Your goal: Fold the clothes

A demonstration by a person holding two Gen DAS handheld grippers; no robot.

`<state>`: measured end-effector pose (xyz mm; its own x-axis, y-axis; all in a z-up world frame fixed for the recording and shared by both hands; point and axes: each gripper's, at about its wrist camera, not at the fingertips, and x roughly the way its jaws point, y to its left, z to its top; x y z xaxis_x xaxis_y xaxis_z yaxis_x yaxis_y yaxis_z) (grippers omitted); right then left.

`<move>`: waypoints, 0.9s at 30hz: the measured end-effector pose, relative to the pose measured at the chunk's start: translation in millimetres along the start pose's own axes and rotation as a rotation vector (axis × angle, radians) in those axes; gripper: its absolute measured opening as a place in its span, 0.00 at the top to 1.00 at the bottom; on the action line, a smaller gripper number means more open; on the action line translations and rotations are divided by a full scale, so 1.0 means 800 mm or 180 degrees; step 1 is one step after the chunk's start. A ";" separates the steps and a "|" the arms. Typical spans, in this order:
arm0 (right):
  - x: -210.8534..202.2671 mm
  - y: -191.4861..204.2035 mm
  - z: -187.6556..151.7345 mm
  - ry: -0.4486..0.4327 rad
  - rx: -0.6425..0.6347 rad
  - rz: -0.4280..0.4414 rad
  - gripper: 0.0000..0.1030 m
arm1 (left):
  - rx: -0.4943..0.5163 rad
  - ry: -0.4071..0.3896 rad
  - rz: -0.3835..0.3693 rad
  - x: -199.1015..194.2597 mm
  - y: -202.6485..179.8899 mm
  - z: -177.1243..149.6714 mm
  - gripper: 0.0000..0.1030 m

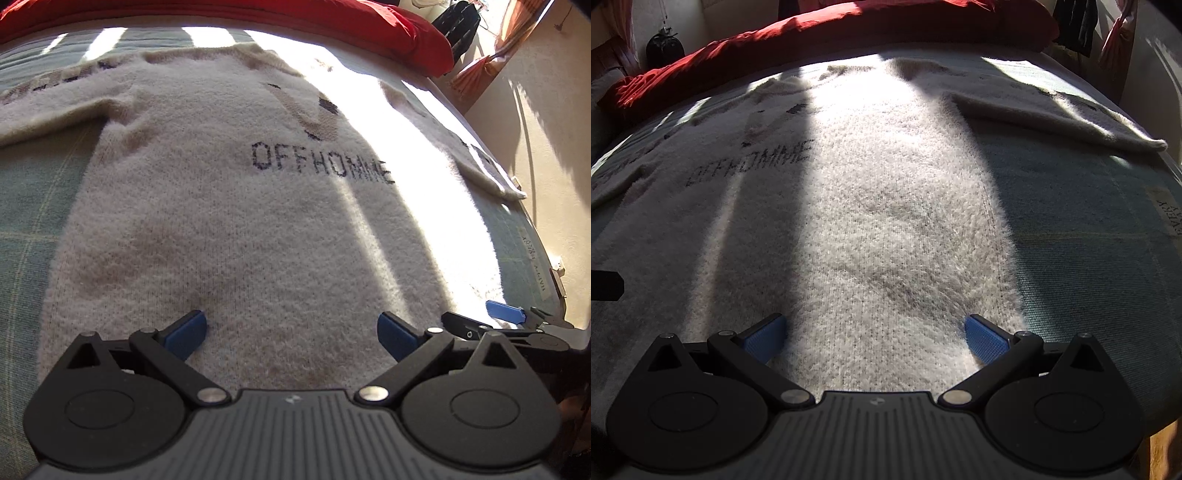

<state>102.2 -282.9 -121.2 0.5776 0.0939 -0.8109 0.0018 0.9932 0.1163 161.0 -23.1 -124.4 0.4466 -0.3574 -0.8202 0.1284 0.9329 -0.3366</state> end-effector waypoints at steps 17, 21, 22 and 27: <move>0.001 -0.001 -0.001 -0.0019 -0.0002 0.0013 0.00 | -0.0664 0.0096 -0.0378 -0.066 0.069 -0.002 0.04; 0.002 -0.001 0.000 -0.0007 0.0002 0.0012 0.00 | -0.0649 0.0353 -0.0345 -0.048 0.061 -0.012 0.04; 0.001 -0.002 0.000 -0.0002 0.0007 0.0019 0.00 | -0.0651 0.0410 -0.0277 -0.044 0.062 -0.016 0.04; 0.001 -0.002 0.000 0.0000 0.0009 0.0033 0.00 | -0.0817 0.0503 -0.0289 -0.055 0.079 -0.048 0.04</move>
<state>102.8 -284.4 -122.0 0.5777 0.1042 -0.8096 -0.0018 0.9920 0.1264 115.8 50.2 -127.3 0.2978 -0.4601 -0.8364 -0.0754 0.8621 -0.5011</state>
